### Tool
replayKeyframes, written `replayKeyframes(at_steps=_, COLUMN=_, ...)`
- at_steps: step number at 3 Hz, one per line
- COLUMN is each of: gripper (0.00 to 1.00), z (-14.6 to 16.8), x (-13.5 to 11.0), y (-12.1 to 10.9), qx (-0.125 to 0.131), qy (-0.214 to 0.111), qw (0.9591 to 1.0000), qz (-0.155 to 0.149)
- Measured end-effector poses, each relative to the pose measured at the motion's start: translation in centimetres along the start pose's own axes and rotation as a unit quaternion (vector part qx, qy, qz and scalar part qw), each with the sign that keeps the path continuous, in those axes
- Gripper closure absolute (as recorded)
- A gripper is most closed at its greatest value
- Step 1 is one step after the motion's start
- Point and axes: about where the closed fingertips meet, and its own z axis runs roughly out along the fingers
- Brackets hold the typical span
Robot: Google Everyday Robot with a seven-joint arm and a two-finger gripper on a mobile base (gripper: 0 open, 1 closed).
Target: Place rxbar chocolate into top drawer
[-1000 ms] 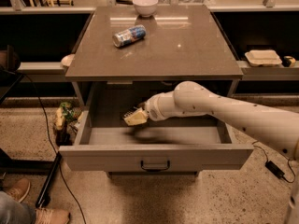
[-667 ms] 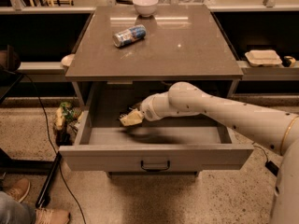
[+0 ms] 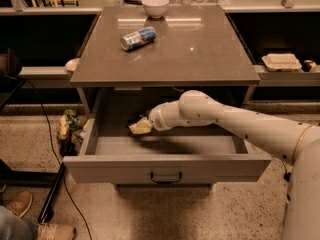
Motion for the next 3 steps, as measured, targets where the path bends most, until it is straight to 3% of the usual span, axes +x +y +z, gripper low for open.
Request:
replayKeyframes(at_steps=1, gripper=0.0, z=-0.6, x=0.4, y=-0.3, qx=-0.006, qy=-0.022, qw=0.9996, qz=0.019)
replayKeyframes(at_steps=2, gripper=0.0, z=-2.5, x=0.8, y=-0.9, qx=-0.011, qy=-0.058, qw=0.9971, qz=0.048)
replayKeyframes(at_steps=3, gripper=0.0, z=-5.7, x=1.2, y=-2.0, qx=-0.016, qy=-0.104, qw=0.9912, qz=0.08)
